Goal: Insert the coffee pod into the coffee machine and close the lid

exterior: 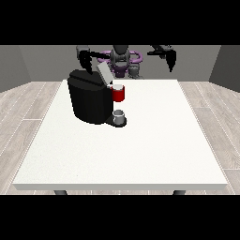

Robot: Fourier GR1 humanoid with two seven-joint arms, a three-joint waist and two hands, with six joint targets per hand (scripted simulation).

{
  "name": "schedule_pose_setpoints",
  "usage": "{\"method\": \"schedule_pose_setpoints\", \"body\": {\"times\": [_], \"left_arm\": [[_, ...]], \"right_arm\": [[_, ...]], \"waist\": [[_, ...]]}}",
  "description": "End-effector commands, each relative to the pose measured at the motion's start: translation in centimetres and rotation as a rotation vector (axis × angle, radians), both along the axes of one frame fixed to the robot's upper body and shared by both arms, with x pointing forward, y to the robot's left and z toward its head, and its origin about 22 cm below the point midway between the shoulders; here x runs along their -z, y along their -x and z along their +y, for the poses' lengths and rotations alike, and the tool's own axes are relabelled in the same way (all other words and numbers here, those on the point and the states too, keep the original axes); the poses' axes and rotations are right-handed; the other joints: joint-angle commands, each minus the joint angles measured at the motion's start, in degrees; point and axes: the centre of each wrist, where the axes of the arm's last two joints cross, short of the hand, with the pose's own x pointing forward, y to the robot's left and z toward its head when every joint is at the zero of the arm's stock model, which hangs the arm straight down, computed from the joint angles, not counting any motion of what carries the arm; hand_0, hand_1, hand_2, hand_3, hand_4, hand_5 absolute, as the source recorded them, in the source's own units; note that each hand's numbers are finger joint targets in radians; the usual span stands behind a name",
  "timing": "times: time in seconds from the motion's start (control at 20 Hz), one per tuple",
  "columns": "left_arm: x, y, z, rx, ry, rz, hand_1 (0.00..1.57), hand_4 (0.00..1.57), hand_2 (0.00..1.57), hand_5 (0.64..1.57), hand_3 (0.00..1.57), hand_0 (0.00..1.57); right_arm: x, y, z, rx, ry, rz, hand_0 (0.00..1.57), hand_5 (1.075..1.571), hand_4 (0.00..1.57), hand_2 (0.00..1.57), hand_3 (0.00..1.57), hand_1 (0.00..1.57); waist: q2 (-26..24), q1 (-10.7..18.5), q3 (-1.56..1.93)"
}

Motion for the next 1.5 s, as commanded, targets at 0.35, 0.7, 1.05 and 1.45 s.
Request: {"method": "schedule_pose_setpoints", "body": {"times": [0.35,0.7,1.05,1.45], "left_arm": [[-0.5,2.3,2.3,-0.021,-0.001,-0.047,0.00,0.00,0.00,1.571,0.00,0.00],[-3.6,-0.3,1.9,-0.057,0.000,-0.078,0.00,0.12,0.00,1.571,0.00,0.00],[-0.7,1.4,1.2,-0.057,-0.029,-0.104,0.00,0.00,0.00,1.571,0.00,0.00],[-1.8,0.9,1.6,-0.078,-0.029,-0.058,0.00,0.00,0.00,1.571,0.00,0.00]], "right_arm": [[-0.4,-1.9,0.4,-0.048,0.053,-0.031,0.00,1.571,0.00,0.00,0.00,0.00],[-3.6,-4.1,2.9,-0.096,0.061,-0.081,0.00,1.571,0.00,0.00,0.00,0.00],[-4.9,-5.0,4.3,-0.117,0.094,-0.127,0.00,1.571,0.00,0.00,0.00,0.00],[-3.9,-4.7,6.5,-0.147,0.116,-0.104,0.00,1.571,0.21,0.00,0.00,0.00]], "waist": [[3.8,-0.3,-0.01],[6.2,-2.4,-0.02],[8.5,-1.0,-0.03],[5.9,-0.9,-0.02]]}}
